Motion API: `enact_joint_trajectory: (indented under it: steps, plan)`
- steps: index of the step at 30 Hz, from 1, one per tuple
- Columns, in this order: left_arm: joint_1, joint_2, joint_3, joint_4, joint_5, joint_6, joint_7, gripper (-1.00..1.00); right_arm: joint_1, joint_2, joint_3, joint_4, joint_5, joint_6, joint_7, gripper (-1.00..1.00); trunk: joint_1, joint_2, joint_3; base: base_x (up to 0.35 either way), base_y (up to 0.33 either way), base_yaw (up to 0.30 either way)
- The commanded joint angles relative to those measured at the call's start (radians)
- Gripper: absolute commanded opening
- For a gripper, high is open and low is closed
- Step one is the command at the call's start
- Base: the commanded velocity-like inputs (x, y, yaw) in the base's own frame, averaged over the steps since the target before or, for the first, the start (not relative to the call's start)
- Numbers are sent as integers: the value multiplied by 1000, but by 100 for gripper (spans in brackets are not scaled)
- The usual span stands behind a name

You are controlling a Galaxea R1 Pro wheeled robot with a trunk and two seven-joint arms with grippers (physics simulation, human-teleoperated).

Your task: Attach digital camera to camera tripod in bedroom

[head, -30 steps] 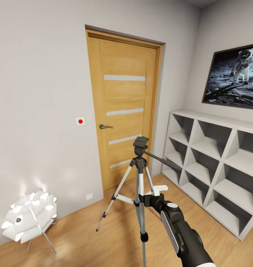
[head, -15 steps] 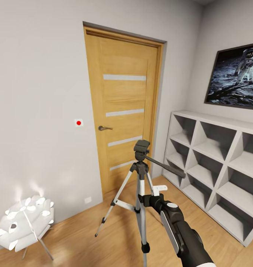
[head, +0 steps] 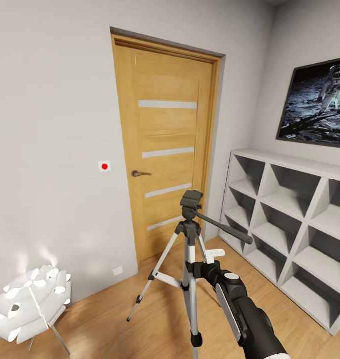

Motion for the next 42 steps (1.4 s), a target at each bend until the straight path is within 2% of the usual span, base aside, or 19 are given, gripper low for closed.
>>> enact_joint_trajectory:
  steps: [1,5,17,42]
  plan:
    - [0,0,3,0,-1,-2,1,100,0,0,-1,-1,-3,5,1,100,0,-1,0,6,0,0]
    - [0,1,4,0,-1,-2,0,100,-1,-6,-1,-6,3,0,7,100,0,-1,0,2,0,0]
    - [0,3,5,0,-1,-2,1,100,1,9,7,6,44,20,-5,100,0,-1,0,0,0,0]
    - [0,4,16,0,7,-2,1,100,1,9,7,7,48,20,-3,100,0,-1,0,0,0,0]
